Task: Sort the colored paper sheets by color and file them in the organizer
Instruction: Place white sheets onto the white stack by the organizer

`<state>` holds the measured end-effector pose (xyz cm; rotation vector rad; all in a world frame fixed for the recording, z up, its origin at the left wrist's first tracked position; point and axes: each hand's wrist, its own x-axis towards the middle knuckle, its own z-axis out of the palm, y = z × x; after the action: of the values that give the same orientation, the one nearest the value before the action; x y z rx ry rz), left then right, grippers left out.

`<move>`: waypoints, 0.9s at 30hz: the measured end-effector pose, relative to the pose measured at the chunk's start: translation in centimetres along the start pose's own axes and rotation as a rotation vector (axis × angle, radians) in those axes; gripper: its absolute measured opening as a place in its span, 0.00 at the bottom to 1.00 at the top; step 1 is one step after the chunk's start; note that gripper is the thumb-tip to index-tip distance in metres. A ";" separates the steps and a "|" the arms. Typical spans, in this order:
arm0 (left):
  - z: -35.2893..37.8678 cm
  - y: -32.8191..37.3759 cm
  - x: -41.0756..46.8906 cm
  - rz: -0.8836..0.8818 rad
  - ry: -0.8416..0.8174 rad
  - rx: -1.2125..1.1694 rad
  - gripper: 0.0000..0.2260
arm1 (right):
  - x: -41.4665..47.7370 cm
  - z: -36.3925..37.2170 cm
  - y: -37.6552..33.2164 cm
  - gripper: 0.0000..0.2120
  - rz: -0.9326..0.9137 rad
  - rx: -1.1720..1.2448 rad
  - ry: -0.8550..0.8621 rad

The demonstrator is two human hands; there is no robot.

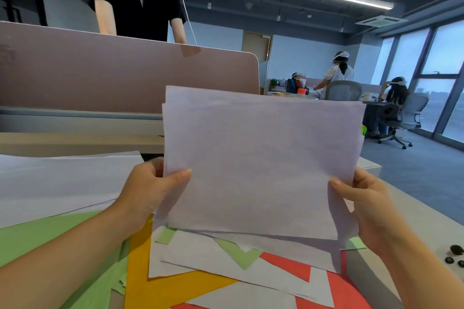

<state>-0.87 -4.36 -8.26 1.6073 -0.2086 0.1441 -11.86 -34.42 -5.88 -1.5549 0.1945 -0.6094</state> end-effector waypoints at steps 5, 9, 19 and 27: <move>-0.3 2.1 -0.5 0.168 -0.062 -0.062 0.09 | 0.1 -0.2 -0.5 0.19 -0.088 0.162 -0.117; -0.2 2.0 -0.6 0.104 -0.103 -0.054 0.19 | -0.2 0.1 -1.1 0.13 -0.077 0.172 -0.157; 1.0 1.6 -1.4 0.030 -0.063 0.000 0.08 | -0.4 1.7 0.7 0.16 0.066 0.133 -0.051; -0.4 4.2 -0.3 -0.149 -0.111 -0.050 0.10 | -0.1 2.4 1.6 0.05 0.235 0.028 0.036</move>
<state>-2.08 -4.09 -4.16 1.5763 -0.1753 -0.0650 -10.40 -32.47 -7.39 -1.4694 0.3883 -0.4528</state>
